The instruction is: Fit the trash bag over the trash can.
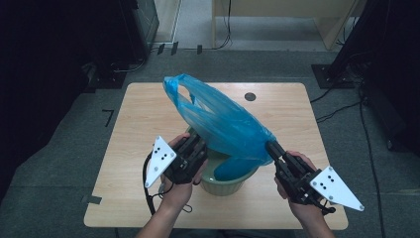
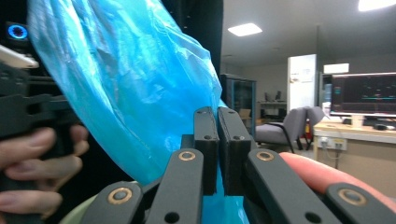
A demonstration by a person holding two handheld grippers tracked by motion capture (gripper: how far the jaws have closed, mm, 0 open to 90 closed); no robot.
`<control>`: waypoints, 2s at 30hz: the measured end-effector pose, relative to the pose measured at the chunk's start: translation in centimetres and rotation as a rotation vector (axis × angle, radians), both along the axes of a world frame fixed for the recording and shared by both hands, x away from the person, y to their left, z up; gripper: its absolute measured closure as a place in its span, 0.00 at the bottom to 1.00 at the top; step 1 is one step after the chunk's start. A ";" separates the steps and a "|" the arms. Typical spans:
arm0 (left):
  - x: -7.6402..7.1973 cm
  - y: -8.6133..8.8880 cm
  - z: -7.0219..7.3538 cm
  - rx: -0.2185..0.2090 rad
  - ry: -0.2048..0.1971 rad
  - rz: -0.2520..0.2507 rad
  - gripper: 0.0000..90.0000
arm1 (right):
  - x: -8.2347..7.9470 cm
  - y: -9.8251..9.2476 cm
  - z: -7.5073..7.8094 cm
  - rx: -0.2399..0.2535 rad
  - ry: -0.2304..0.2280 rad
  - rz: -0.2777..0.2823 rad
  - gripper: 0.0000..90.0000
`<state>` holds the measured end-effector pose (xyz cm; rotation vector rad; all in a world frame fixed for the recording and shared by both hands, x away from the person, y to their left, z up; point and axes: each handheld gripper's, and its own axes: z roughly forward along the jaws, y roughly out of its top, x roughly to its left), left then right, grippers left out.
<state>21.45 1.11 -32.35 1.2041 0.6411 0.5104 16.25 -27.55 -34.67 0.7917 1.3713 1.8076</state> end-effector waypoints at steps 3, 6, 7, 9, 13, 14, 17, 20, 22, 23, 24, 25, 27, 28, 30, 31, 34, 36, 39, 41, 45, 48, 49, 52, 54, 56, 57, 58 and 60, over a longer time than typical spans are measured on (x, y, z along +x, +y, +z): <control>0.1 1.1 0.1 -0.006 -0.002 0.017 1.00 | 0.2 -0.6 -0.1 0.003 0.006 -0.018 0.98; 0.1 2.3 0.3 -0.019 -0.008 0.021 1.00 | 0.4 -1.1 -0.2 -0.003 0.007 -0.038 1.00; 0.0 2.7 0.3 -0.014 -0.017 0.027 1.00 | 0.4 -1.2 -0.2 -0.006 0.008 -0.047 1.00; -0.1 3.2 0.4 -0.021 -0.024 0.035 1.00 | 0.6 -1.4 -0.1 -0.004 0.013 -0.064 1.00; -0.2 4.1 0.4 -0.027 -0.030 0.020 1.00 | 0.9 -1.5 -0.1 0.011 0.037 -0.072 1.00; -0.3 4.1 0.4 -0.028 -0.034 0.012 1.00 | 0.9 -1.4 0.0 0.012 0.041 -0.061 0.99; -0.5 3.6 0.5 -0.020 -0.050 0.000 0.99 | 0.6 -0.3 0.7 -0.002 0.031 -0.021 0.94; -0.6 2.9 0.5 -0.020 -0.054 -0.013 0.99 | 0.4 0.9 1.6 -0.010 0.014 0.010 0.89; -0.7 2.6 0.5 -0.018 -0.059 -0.020 0.99 | 0.3 1.6 2.2 -0.007 0.008 0.033 0.83; -0.7 2.4 0.5 -0.018 -0.061 -0.023 0.99 | 0.2 1.9 2.6 -0.003 0.006 0.050 0.81; -0.8 2.2 0.6 -0.020 -0.062 -0.025 0.99 | 0.1 2.4 3.0 0.002 0.008 0.066 0.79; -0.8 2.0 0.6 -0.021 -0.065 -0.028 0.99 | 0.0 2.7 3.3 0.002 0.007 0.073 0.78; -0.8 1.8 0.6 -0.022 -0.064 -0.033 0.99 | -0.2 3.4 3.8 -0.002 0.003 0.098 0.71; -0.8 1.7 0.6 -0.021 -0.067 -0.035 0.99 | -0.3 3.8 4.0 -0.008 0.001 0.104 0.70; -0.9 1.5 0.7 -0.021 -0.072 -0.039 0.99 | -0.2 4.6 4.2 -0.030 0.006 0.100 0.66; -1.0 1.3 0.7 -0.023 -0.074 -0.042 0.99 | -0.2 4.9 4.1 -0.037 0.011 0.095 0.64; -1.1 1.1 0.7 -0.017 -0.084 -0.042 0.99 | 0.0 5.5 3.8 -0.050 0.044 0.094 0.58; -1.2 1.0 0.8 -0.020 -0.085 -0.043 0.99 | 0.3 5.9 3.5 -0.058 0.069 0.084 0.55; -1.2 1.0 0.8 -0.022 -0.088 -0.040 0.99 | 0.4 6.3 3.1 -0.056 0.092 0.113 0.51; -1.3 1.0 0.7 -0.023 -0.089 -0.038 0.99 | 0.4 6.6 3.0 -0.071 0.099 0.118 0.48; -1.4 0.8 0.7 -0.019 -0.091 -0.043 0.99 | 0.4 7.1 2.8 -0.074 0.109 0.127 0.42; -1.6 0.5 0.7 -0.018 -0.093 -0.056 0.99 | 0.5 7.6 2.6 -0.093 0.119 0.111 0.37; -1.7 0.5 0.7 -0.015 -0.097 -0.061 0.99 | 0.6 7.7 2.5 -0.100 0.121 0.100 0.36; -1.7 0.5 0.8 -0.013 -0.106 -0.072 0.99 | 1.1 7.7 2.1 -0.100 0.154 0.083 0.34; -1.8 0.5 0.9 -0.019 -0.106 -0.075 0.99 | 1.4 7.7 1.8 -0.104 0.177 0.087 0.40; -1.8 0.5 0.9 -0.023 -0.106 -0.082 0.99 | 1.5 7.8 1.4 -0.122 0.188 0.099 0.50; -1.8 0.5 0.9 -0.024 -0.106 -0.080 0.99 | 1.6 7.9 1.2 -0.132 0.197 0.100 0.57; -1.8 0.5 0.9 -0.029 -0.102 -0.083 0.99 | 1.7 8.0 1.0 -0.143 0.205 0.093 0.64; -1.8 0.5 0.9 -0.027 -0.106 -0.088 0.99 | 1.8 8.2 0.8 -0.162 0.221 0.077 0.77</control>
